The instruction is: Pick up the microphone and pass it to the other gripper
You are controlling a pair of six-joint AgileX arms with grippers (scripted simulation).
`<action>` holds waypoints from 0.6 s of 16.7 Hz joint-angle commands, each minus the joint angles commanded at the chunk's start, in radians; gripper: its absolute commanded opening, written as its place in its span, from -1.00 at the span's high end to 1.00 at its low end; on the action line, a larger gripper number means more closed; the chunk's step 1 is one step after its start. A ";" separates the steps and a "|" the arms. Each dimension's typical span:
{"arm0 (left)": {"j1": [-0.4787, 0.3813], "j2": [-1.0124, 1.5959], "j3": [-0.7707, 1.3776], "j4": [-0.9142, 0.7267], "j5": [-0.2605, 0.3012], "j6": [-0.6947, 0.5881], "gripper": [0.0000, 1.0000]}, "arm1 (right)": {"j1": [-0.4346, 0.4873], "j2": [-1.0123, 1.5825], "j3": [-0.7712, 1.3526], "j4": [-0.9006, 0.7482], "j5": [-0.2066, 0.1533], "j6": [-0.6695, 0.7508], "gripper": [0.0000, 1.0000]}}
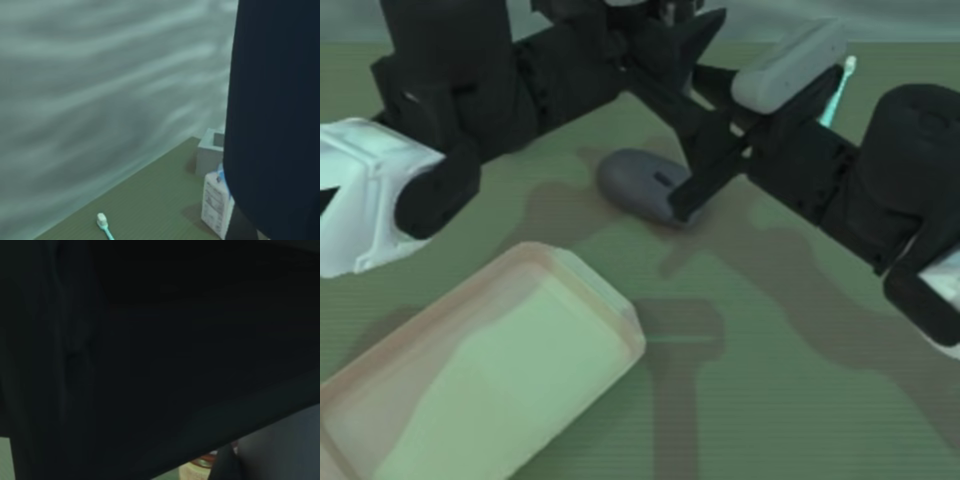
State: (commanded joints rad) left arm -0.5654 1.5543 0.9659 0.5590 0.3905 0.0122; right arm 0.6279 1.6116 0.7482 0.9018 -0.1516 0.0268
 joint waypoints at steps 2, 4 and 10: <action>0.000 0.000 0.000 0.000 0.000 0.000 1.00 | 0.000 0.000 0.000 0.000 0.000 0.000 1.00; 0.000 0.000 0.000 0.000 0.000 0.000 1.00 | 0.000 0.000 0.000 0.000 0.000 0.000 1.00; 0.000 0.000 0.000 0.000 0.000 0.000 1.00 | 0.000 0.000 0.000 0.000 0.000 0.000 0.55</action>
State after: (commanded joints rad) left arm -0.5654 1.5543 0.9659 0.5590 0.3905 0.0122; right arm 0.6279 1.6116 0.7482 0.9018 -0.1516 0.0268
